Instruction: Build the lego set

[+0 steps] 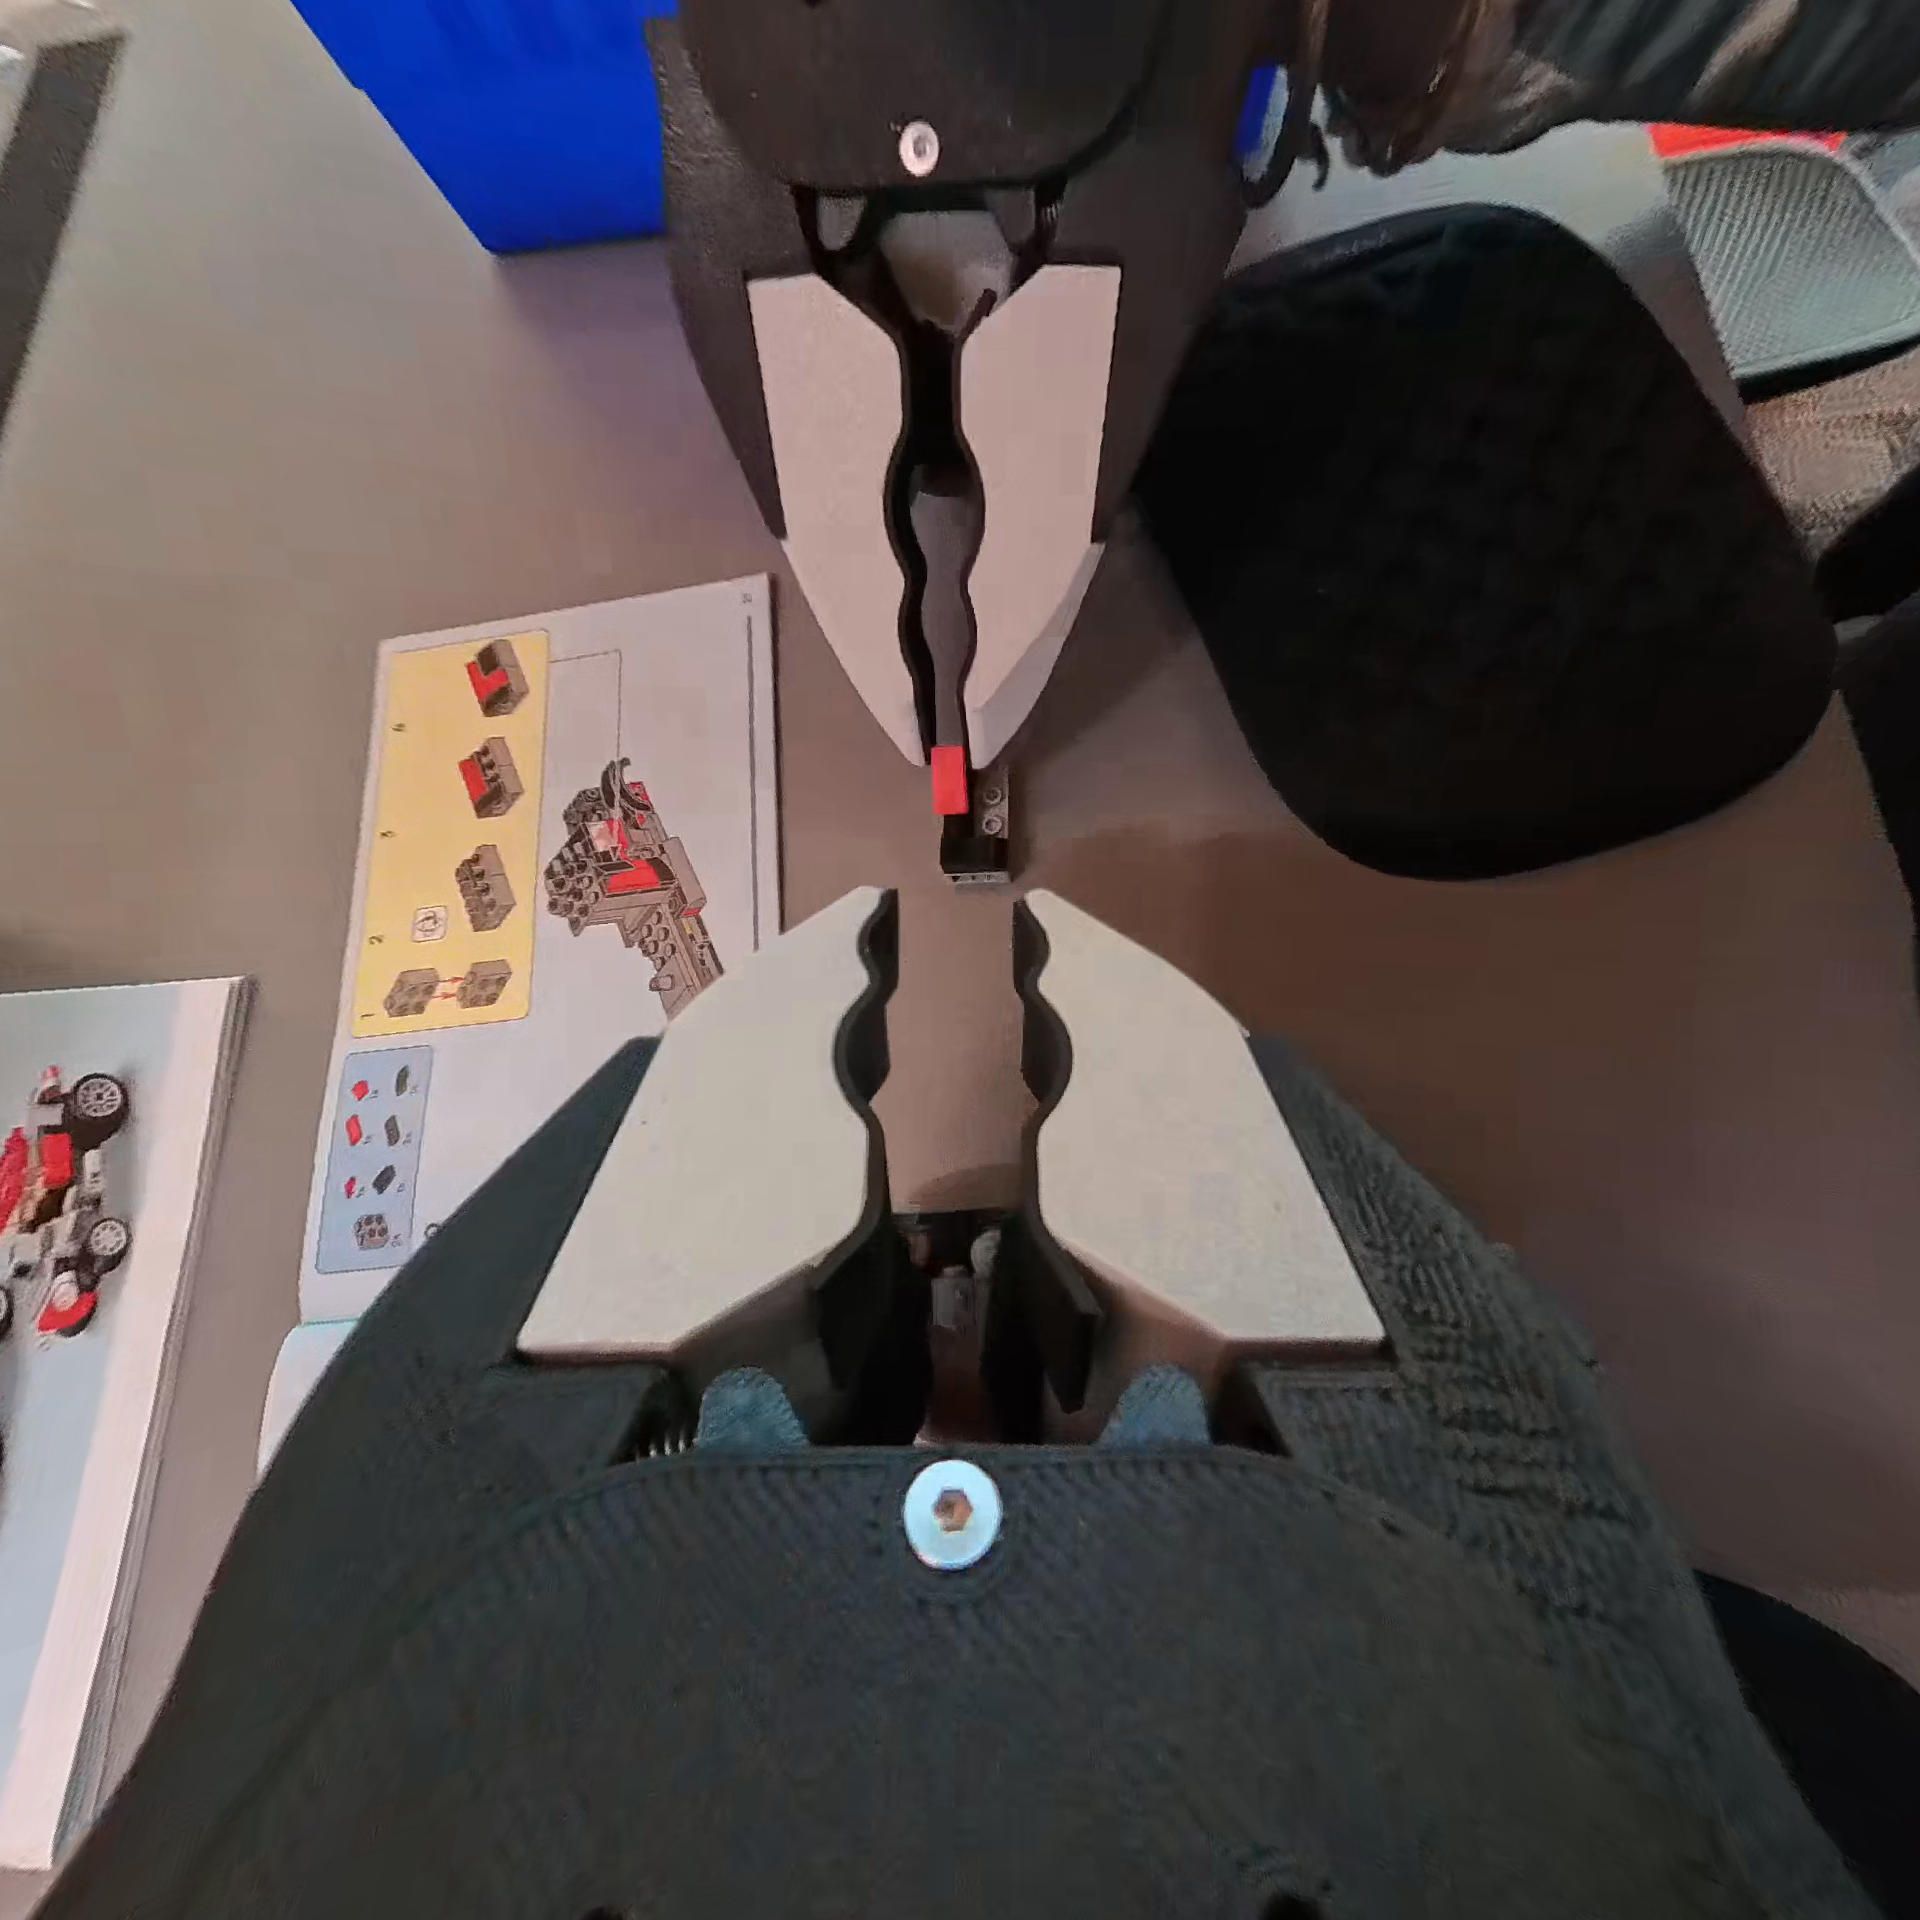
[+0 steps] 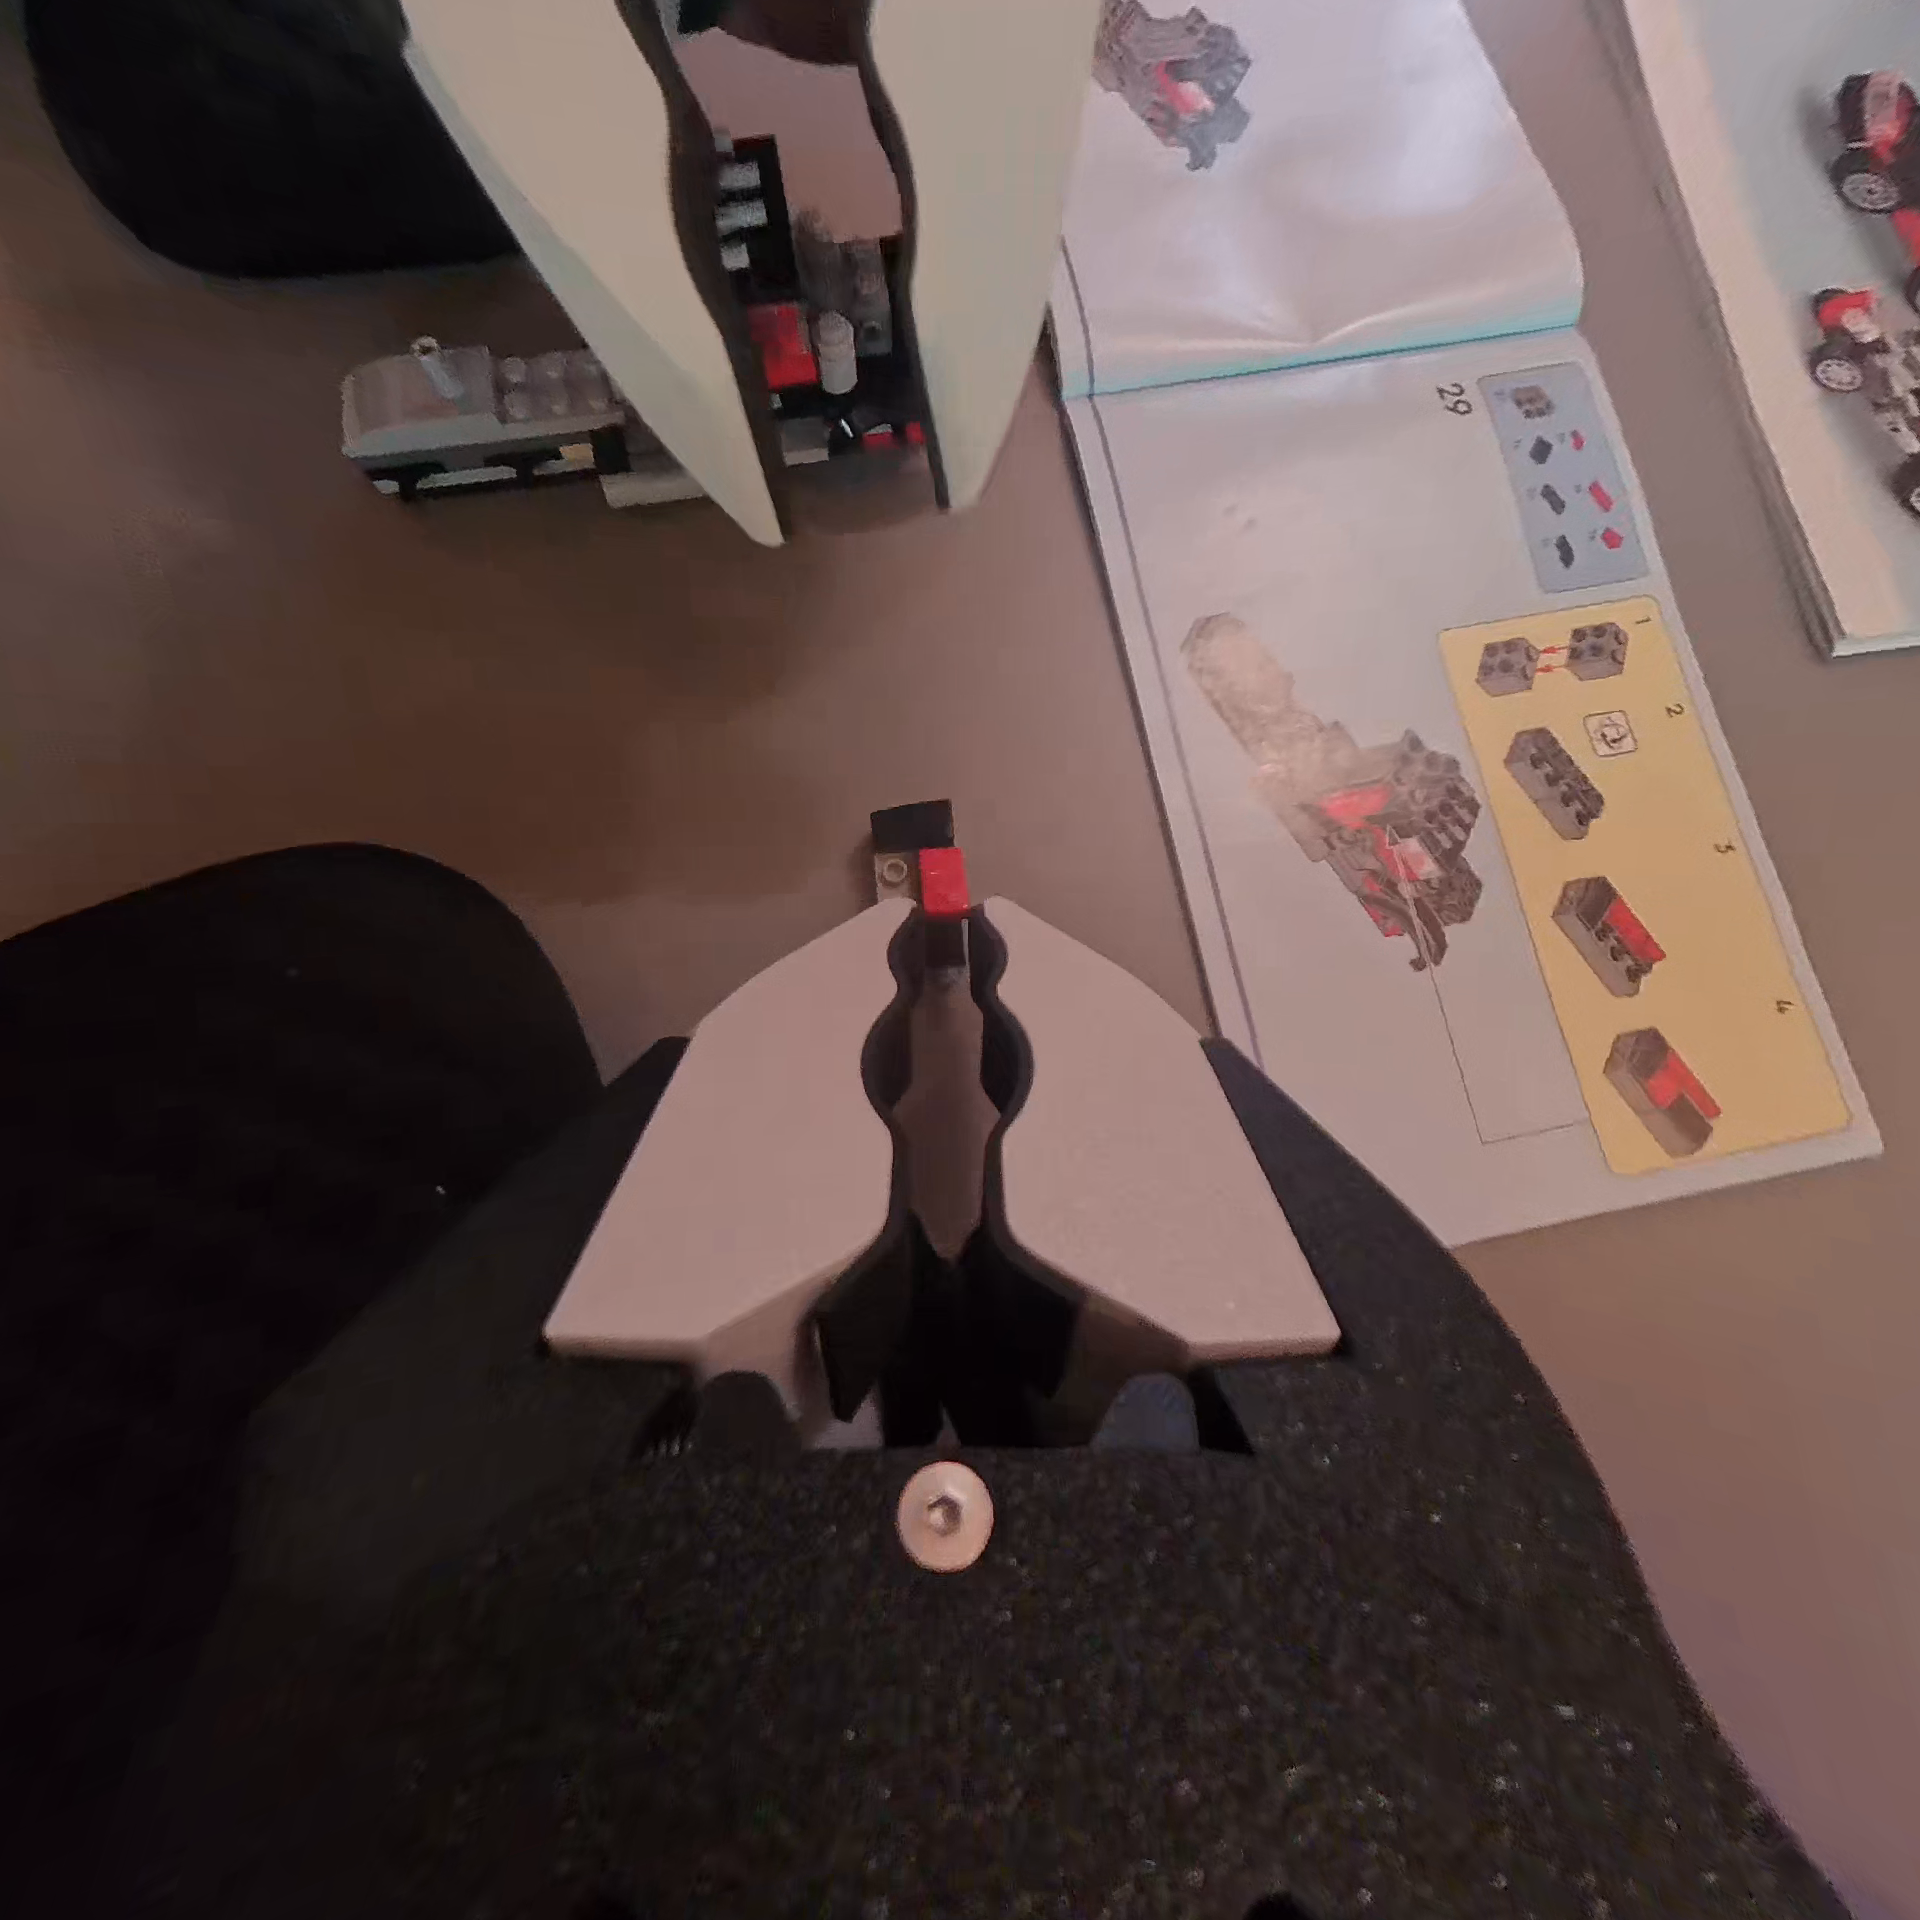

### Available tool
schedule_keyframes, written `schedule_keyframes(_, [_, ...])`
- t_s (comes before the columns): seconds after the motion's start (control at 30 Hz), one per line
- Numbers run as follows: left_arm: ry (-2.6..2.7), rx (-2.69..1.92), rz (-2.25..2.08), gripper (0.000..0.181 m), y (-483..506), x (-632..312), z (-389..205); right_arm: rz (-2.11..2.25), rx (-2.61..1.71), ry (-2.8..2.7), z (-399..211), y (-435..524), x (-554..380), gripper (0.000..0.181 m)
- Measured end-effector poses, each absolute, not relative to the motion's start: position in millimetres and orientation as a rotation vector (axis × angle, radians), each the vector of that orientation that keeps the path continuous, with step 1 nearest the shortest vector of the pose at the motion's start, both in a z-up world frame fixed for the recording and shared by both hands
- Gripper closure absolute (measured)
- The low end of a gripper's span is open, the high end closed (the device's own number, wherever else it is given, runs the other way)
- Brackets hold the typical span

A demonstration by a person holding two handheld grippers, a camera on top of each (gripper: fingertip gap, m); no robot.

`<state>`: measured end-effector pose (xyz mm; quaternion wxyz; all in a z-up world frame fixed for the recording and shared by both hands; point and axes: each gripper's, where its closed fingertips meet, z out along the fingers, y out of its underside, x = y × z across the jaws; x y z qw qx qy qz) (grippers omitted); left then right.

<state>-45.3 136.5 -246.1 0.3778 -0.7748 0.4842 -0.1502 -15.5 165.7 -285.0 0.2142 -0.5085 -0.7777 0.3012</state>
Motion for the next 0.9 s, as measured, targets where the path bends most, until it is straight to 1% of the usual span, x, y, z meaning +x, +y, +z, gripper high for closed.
schedule_keyframes(0.33, [1.334,-2.099,-0.391,0.165,145.2,-32.4,-275.7,0.857,-1.402,-2.212,-292.9,164.8,-14.8,0.173])
schedule_keyframes(0.57, [1.31,-2.151,-0.44,0.171,149.1,-28.2,-281.3,0.854,-1.378,-2.255,-293.1,163.4,-15.5,0.173])
schedule_keyframes(0.9, [1.363,-2.201,-0.404,0.172,145.2,-30.3,-286.8,0.821,-1.299,-2.357,-293.4,160.8,-16.8,0.173])
